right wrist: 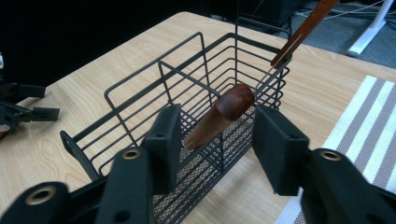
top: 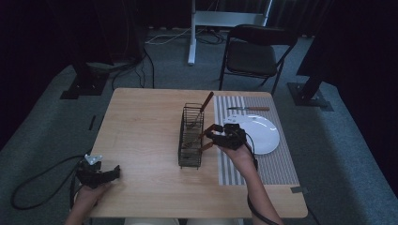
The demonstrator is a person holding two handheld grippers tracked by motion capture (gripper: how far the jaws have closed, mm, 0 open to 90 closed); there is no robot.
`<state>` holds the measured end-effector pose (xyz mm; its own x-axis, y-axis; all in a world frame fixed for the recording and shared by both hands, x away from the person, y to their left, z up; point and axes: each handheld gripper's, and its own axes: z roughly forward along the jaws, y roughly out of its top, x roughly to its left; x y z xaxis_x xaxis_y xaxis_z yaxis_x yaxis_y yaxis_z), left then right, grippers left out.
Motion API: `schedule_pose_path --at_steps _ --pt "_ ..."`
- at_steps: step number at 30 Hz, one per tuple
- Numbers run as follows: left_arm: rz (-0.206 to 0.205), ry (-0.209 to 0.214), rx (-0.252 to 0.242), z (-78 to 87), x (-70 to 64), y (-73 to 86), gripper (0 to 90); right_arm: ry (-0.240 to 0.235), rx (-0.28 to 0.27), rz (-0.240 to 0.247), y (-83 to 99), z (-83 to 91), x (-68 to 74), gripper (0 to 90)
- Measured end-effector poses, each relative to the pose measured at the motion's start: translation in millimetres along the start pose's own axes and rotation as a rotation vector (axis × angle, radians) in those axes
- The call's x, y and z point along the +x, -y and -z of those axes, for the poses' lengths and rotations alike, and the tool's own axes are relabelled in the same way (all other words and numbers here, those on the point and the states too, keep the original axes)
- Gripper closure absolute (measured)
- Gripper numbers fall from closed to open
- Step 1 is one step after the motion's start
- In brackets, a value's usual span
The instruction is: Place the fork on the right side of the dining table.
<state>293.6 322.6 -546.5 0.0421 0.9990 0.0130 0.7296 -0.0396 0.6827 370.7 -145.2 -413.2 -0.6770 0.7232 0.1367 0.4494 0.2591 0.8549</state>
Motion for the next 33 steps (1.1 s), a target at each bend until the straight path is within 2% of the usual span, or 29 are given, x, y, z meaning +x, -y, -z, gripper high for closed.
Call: schedule_pose_path --at_steps 1,4,8,11,17,23,28,33 --pt "0.0 0.0 0.0 0.0 0.0 0.0 0.2 0.0 0.0 0.0 0.0 0.0 0.0 56.3" --pt "0.0 0.0 0.0 0.0 0.0 0.0 0.2 -0.027 0.01 -0.004 0.5 -2.8 -2.6 63.7" --pt "0.0 0.0 0.0 0.0 0.0 0.0 0.3 -0.031 0.038 0.016 2.9 -8.9 -1.3 67.5" --pt "-0.002 0.0 0.0 0.0 0.1 0.0 0.2 -0.03 0.035 0.019 2.5 -12.0 -0.4 70.9" --pt "0.0 0.0 -0.001 0.0 0.0 0.0 0.2 -0.053 0.026 -0.019 0.8 -15.0 -3.7 71.8" --pt "0.0 0.0 0.0 0.0 0.0 0.0 0.3 -0.067 0.012 -0.028 0.0 -16.3 -3.4 73.4" --pt "0.0 0.0 0.0 0.0 -0.1 0.0 0.2 -0.09 -0.009 -0.011 -3.4 -15.1 2.7 75.8" --pt "0.0 0.0 0.0 0.0 0.0 0.0 0.3 -0.085 -0.009 0.003 -4.9 -14.0 5.6 75.9"
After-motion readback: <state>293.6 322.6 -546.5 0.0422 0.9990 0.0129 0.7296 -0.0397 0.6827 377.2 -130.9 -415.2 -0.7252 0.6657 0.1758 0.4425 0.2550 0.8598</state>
